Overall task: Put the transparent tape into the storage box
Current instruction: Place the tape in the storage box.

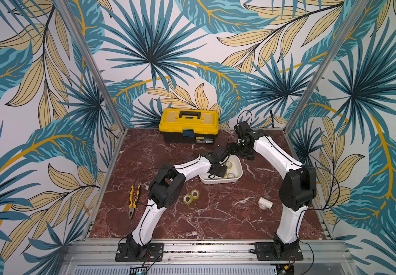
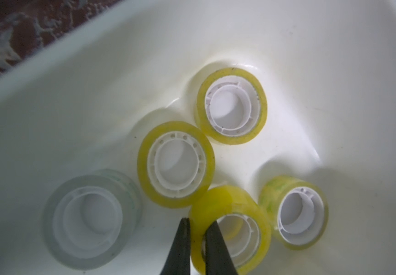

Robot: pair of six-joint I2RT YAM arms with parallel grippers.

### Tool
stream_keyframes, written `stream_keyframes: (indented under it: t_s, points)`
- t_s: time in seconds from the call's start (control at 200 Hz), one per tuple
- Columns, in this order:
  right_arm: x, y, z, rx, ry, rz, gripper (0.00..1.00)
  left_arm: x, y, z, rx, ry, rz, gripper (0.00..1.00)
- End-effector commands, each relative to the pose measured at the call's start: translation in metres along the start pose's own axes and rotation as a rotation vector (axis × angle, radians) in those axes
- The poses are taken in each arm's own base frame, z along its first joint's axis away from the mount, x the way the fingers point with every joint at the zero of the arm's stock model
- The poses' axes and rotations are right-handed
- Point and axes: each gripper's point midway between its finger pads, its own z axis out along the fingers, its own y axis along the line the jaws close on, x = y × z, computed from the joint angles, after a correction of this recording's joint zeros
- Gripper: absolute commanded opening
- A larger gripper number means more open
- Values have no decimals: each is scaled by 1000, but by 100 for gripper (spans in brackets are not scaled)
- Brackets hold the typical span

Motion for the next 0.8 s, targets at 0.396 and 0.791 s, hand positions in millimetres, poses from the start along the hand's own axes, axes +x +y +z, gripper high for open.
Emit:
stream_keyframes:
  t_s: [0.396, 0.791]
  points:
    - [2, 10, -12, -56, -24, -24, 100, 15, -32, 5, 92, 44, 17, 14]
    - [2, 11, -13, -68, -30, -32, 100, 21, -17, -13, 20, 49, 11, 35]
